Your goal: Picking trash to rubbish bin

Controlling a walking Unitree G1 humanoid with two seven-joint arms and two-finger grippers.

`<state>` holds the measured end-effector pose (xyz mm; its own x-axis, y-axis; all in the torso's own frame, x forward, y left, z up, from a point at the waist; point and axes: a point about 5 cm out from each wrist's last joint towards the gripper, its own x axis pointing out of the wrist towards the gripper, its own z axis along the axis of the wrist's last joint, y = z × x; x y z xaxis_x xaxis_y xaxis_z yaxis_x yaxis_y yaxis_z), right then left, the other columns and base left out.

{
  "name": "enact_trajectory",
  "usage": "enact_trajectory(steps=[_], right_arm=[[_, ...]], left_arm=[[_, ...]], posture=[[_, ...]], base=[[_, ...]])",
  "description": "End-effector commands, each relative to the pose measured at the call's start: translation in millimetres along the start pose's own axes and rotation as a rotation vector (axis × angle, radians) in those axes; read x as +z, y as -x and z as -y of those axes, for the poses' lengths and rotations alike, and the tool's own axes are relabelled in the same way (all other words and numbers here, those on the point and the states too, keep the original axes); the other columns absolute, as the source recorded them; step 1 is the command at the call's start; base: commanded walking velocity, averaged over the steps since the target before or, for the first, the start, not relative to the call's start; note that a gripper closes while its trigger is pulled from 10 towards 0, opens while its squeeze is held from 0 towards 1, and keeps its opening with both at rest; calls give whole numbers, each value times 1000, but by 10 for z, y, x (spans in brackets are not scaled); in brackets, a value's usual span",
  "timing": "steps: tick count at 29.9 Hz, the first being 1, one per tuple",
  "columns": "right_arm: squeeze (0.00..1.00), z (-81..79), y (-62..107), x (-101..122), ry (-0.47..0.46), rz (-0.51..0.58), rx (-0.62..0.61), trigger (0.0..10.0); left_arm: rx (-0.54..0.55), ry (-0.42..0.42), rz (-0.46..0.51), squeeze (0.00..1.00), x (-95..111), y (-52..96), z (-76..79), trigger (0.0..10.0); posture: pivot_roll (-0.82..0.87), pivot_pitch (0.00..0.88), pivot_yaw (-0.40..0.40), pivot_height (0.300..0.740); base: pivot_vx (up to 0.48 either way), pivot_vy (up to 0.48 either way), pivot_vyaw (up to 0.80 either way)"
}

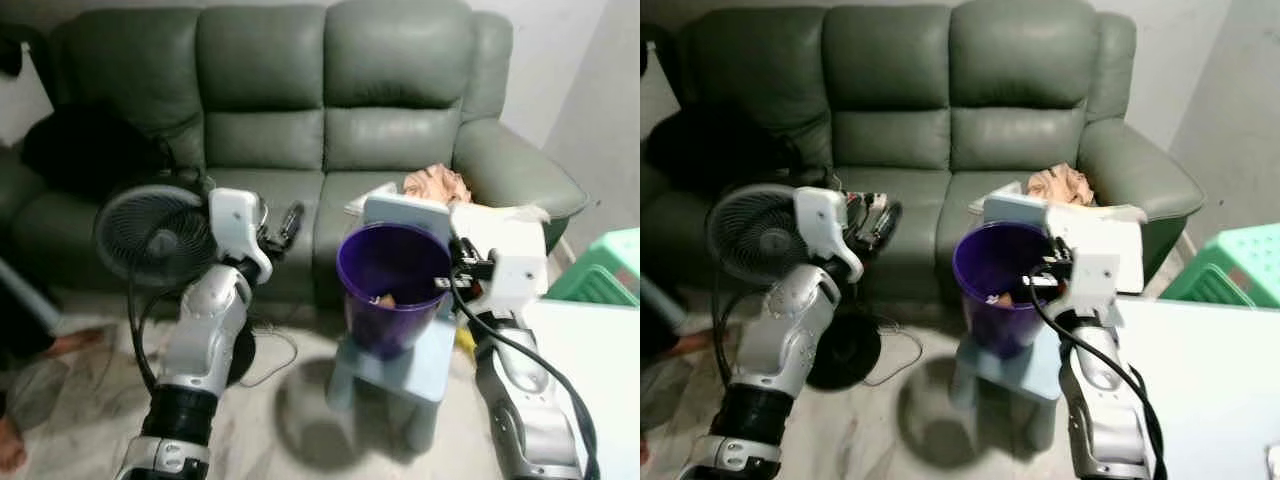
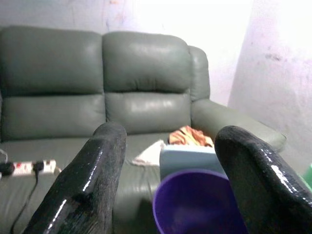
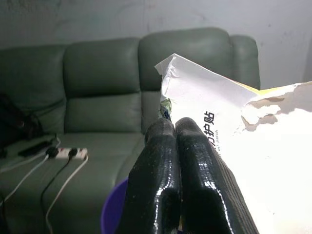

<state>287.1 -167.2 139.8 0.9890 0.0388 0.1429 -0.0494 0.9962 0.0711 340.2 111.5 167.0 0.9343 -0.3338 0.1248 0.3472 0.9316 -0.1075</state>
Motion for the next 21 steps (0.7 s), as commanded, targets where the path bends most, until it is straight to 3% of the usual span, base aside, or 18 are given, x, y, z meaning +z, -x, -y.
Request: enact_trajectory(steps=[1,13,21], right_arm=[[0,-107,-28,49,-17,22,38,10000],[0,-123,-19,48,-21,23,53,10000],[0,-159,-10,28,-2,3,103,10000]], left_arm=[[21,-18,10,0,53,11,-98,10000],[26,-32,15,0,60,4,-86,10000],[34,-44,31,0,57,28,-47,10000]], posture=[[-28,0,2,740],[-28,0,1,740],[-26,0,-4,740]], base=[[472,0,0],[463,0,0],[0,0,0]])
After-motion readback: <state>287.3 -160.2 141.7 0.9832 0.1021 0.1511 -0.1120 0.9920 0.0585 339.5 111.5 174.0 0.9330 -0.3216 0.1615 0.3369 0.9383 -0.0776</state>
